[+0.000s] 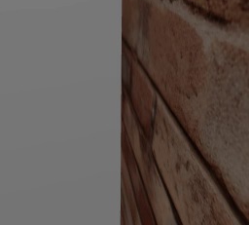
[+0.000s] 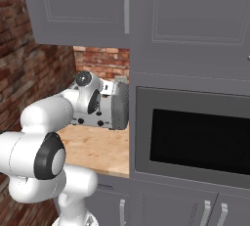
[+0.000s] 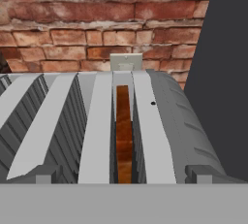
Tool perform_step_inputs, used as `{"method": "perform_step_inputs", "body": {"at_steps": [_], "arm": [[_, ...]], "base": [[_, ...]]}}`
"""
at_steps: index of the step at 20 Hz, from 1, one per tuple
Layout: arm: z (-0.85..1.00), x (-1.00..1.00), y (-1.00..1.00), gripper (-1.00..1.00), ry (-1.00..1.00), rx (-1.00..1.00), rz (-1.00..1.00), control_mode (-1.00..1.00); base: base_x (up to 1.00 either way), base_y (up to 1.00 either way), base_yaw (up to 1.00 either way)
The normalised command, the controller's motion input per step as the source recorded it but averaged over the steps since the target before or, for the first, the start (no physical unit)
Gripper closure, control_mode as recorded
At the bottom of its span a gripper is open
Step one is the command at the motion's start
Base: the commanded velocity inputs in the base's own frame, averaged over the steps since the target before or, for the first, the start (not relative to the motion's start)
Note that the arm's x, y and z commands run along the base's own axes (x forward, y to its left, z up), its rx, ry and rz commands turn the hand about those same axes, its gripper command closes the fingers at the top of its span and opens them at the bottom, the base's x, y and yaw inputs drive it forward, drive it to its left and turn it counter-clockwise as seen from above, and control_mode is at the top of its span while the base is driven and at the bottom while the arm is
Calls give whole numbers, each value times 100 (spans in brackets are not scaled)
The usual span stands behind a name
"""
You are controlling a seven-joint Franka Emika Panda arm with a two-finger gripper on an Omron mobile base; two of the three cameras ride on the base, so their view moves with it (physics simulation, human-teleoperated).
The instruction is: Start the toaster. Once the lever pops up, take the bread to the plate on the dining counter.
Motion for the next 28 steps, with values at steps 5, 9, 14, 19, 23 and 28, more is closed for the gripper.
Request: {"method": "perform_step_inputs", "body": {"at_steps": [5, 9, 14, 19, 23, 28], "arm": [[0, 0, 0, -100, 0, 0, 0, -100], [0, 0, 0, -100, 0, 0, 0, -100], [0, 0, 0, -100, 0, 0, 0, -100], [0, 0, 0, -100, 0, 0, 0, -100], [0, 0, 0, -100, 0, 0, 0, -100], [0, 0, 0, -100, 0, 0, 0, -100]], "base": [[0, 0, 0], [0, 0, 0], [0, 0, 0], [0, 0, 0], [0, 0, 0], [0, 0, 0]]}}
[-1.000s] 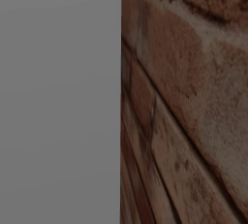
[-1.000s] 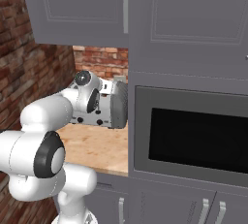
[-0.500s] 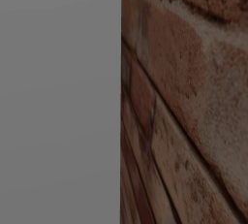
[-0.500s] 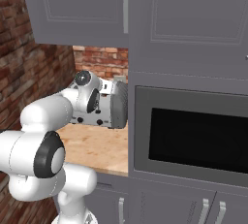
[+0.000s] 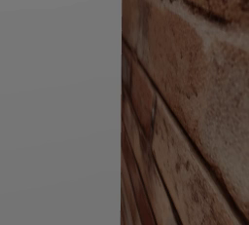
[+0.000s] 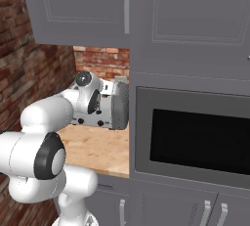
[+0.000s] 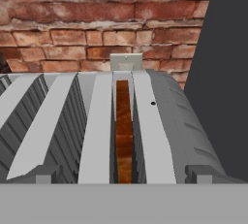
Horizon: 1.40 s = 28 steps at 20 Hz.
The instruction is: Start the toaster. Once the lever pops up, take the bread to the plate on the dining counter.
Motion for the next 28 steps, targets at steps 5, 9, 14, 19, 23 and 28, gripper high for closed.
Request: {"method": "perform_step_inputs", "body": {"at_steps": [5, 9, 14, 19, 23, 28], "arm": [[0, 0, 0, -100, 0, 0, 0, -100], [0, 0, 0, -100, 0, 0, 0, -100], [0, 0, 0, -100, 0, 0, 0, -100], [0, 0, 0, -100, 0, 0, 0, -100], [0, 0, 0, -100, 0, 0, 0, -100], [0, 0, 0, -100, 0, 0, 0, -100]], "base": [[0, 0, 0], [0, 0, 0], [0, 0, 0], [0, 0, 0], [0, 0, 0], [0, 0, 0]]}}
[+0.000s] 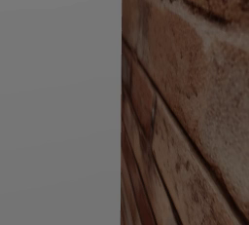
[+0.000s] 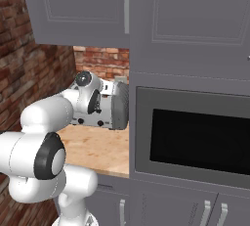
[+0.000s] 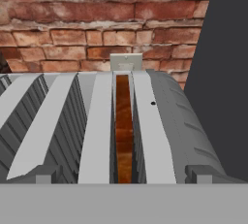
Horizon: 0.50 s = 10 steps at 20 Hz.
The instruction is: Start the toaster. Once the lever pops up, take the bread to the plate on the dining counter.
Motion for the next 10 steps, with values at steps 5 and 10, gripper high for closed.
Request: {"method": "perform_step_inputs", "body": {"at_steps": [5, 10], "arm": [[0, 0, 0, -100, 0, 0, 0, -100], [0, 0, 0, -100, 0, 0, 0, -100]], "base": [[0, 0, 0], [0, 0, 0]]}}
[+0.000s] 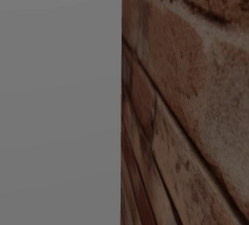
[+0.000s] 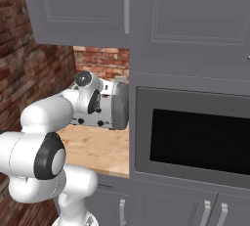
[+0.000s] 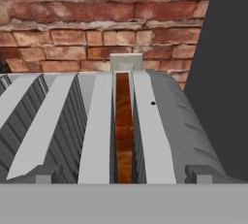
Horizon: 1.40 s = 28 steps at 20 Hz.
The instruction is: Start the toaster. Once the lever pops up, take the bread to the plate on the dining counter.
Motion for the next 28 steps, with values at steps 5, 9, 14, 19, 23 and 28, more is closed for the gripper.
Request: {"method": "perform_step_inputs", "body": {"at_steps": [5, 9, 14, 19, 23, 28], "arm": [[0, 0, 0, -100, 0, 0, 0, -100], [0, 0, 0, -100, 0, 0, 0, -100], [0, 0, 0, -100, 0, 0, 0, -100], [0, 0, 0, -100, 0, 0, 0, -100], [0, 0, 0, -100, 0, 0, 0, -100], [0, 0, 0, -100, 0, 0, 0, -100]], "base": [[0, 0, 0], [0, 0, 0], [0, 0, 0], [0, 0, 0], [0, 0, 0], [0, 0, 0]]}}
